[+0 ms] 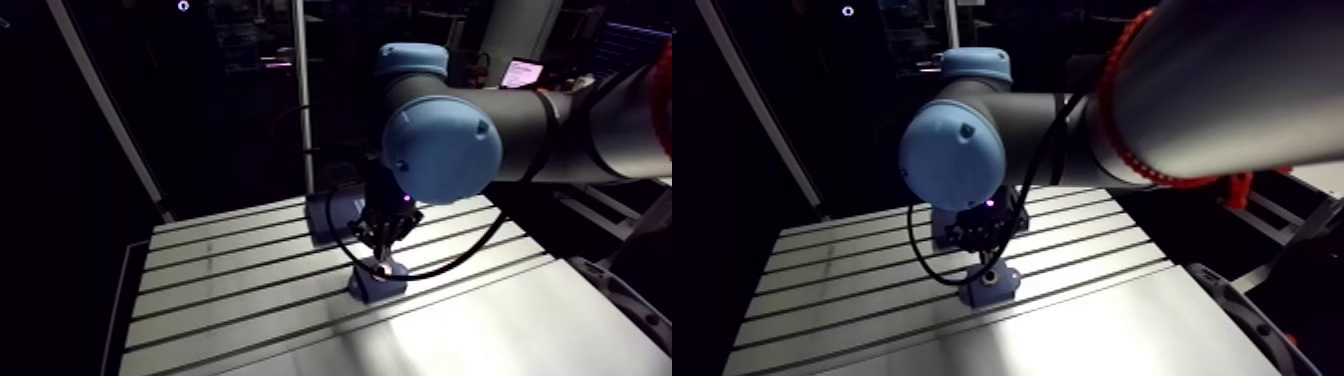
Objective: Pick up the bearing and press it into the housing until flush.
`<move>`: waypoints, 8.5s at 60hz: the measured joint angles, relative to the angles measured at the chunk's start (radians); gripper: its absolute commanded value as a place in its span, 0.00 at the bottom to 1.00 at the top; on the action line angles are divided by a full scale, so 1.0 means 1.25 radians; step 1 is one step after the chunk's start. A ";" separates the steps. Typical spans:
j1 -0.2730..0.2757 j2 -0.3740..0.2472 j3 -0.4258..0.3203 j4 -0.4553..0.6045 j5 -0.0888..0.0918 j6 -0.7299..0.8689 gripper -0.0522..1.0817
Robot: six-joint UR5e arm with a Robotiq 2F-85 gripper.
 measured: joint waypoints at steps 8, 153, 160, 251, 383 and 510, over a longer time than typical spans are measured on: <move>0.000 0.001 0.003 -0.002 -0.001 0.000 0.99; -0.002 0.041 0.003 -0.013 -0.003 -0.005 0.99; -0.002 0.040 0.004 -0.013 -0.004 -0.005 0.99; 0.001 0.039 0.019 -0.022 -0.009 -0.017 1.00; 0.004 0.009 0.003 -0.023 -0.005 -0.021 0.99; 0.193 -0.071 -0.472 0.510 -0.007 0.176 0.06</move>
